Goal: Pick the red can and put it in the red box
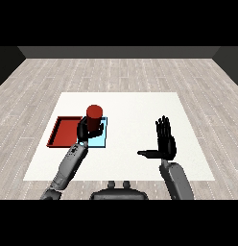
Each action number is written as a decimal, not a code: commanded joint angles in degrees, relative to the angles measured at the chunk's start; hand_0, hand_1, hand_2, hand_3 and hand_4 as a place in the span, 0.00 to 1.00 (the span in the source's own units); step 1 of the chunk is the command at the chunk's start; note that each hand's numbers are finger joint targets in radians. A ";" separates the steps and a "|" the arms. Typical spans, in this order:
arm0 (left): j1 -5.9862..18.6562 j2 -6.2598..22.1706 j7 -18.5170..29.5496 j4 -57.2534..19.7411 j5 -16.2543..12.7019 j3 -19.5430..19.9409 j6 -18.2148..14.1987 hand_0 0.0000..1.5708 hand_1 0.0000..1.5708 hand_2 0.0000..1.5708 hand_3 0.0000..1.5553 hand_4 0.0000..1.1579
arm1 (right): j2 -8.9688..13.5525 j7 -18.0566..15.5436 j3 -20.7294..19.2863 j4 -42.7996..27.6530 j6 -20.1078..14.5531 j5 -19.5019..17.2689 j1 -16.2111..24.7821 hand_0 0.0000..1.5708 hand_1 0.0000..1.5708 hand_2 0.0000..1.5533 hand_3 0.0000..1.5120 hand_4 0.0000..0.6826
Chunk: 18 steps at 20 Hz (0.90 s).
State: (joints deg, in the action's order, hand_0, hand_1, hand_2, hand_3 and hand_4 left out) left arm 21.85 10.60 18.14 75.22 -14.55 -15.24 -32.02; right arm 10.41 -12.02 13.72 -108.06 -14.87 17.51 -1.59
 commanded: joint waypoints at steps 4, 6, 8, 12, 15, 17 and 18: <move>0.49 11.95 -6.14 -1.94 2.24 6.29 2.74 1.00 1.00 1.00 0.96 0.97 | -0.09 -3.09 -1.61 1.70 0.96 -0.72 5.68 0.00 0.00 0.00 0.00 0.00; -0.57 15.24 -5.13 -6.59 4.55 6.78 2.85 1.00 1.00 0.98 0.95 0.98 | 2.78 -2.82 -5.96 3.24 5.05 3.79 5.38 0.00 0.00 0.00 0.00 0.00; 1.00 17.57 -9.60 -11.18 4.42 8.05 3.94 1.00 1.00 0.98 0.95 0.96 | 1.82 -1.56 -5.55 2.15 4.33 4.14 4.48 0.00 0.00 0.00 0.00 0.00; 2.39 18.60 -8.47 -26.96 6.94 7.67 6.44 1.00 1.00 0.99 0.96 0.91 | 1.63 -2.49 -6.74 7.41 4.36 3.65 3.13 0.00 0.00 0.00 0.00 0.00; 4.78 20.75 -10.90 -35.65 9.06 8.12 6.48 1.00 1.00 0.99 0.94 0.91 | 0.20 -5.89 -5.93 10.79 5.10 2.34 2.54 0.00 0.00 0.00 0.00 0.00; 6.99 21.51 -11.64 -43.12 10.21 8.26 7.43 1.00 1.00 0.97 0.91 0.87 | 0.62 -5.63 -7.04 10.18 5.07 2.99 2.92 0.00 0.00 0.00 0.00 0.00; 7.99 22.04 -13.57 -45.93 11.19 7.95 6.99 0.96 0.96 0.91 0.88 0.84 | -0.09 -5.66 -6.33 9.02 5.08 3.24 3.13 0.00 0.00 0.00 0.00 0.00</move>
State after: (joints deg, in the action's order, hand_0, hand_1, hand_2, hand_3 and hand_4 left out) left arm 27.42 30.77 6.73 40.33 -5.94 -7.24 -25.49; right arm 11.28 -16.36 7.48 -99.87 -10.10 20.54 1.73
